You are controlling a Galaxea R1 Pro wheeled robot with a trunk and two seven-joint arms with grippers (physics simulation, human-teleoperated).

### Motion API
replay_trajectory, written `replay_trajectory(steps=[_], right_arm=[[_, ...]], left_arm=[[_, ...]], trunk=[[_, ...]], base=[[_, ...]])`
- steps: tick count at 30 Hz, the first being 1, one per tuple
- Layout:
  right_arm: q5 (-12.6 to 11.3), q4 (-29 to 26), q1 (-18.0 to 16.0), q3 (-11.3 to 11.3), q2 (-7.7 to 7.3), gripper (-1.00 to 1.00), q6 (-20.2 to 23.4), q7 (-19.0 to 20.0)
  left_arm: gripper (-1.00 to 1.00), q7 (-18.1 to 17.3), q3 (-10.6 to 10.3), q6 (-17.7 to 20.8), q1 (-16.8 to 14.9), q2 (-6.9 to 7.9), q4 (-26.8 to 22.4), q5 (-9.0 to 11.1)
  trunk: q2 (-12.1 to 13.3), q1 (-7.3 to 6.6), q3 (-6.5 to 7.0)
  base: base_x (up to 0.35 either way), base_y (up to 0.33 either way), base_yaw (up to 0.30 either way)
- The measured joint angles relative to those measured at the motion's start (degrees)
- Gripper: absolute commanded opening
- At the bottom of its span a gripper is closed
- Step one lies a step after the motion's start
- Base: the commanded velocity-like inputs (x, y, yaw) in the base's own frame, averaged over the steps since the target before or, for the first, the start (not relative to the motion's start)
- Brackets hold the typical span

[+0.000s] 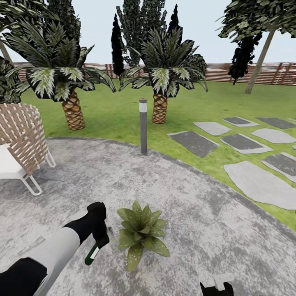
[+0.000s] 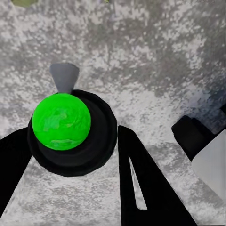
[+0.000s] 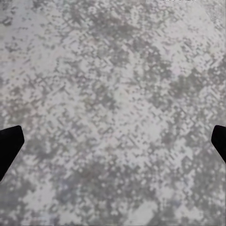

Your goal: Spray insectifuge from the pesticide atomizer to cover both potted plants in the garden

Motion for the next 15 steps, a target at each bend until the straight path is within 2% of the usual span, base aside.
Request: replay_trajectory(steps=[3, 8, 11, 15], right_arm=[[0.0, 0.0, 0.0, 0.0, 0.00, 1.00, 0.0, 0.0], [0.1, 0.0, 0.0, 0.0, 0.00, 1.00, 0.0, 0.0], [0.1, 0.0, 0.0, 0.0, 0.00, 1.00, 0.0, 0.0], [0.1, 0.0, 0.0, 0.0, 0.00, 1.00, 0.0, 0.0]], left_arm=[[-1.00, 0.0, -0.1, 0.0, 0.3, 0.01, 0.0, 0.0], [-1.00, 0.1, -0.3, -0.1, 0.7, 0.23, 0.1, 0.0], [-1.00, 0.3, -0.2, -0.5, 1.0, 0.92, 0.8, 0.0], [-1.00, 0.3, -0.2, -0.9, 2.7, 1.07, 1.1, 0.1]], trunk=[[0.0, 0.01, 0.00], [0.0, 0.02, 0.00], [0.0, 0.02, 0.00], [0.0, 0.02, 0.00]], base=[[0.117, 0.125, -0.153], [0.011, 0.012, -0.015], [0.000, 0.000, 0.000], [0.000, 0.000, 0.000]])
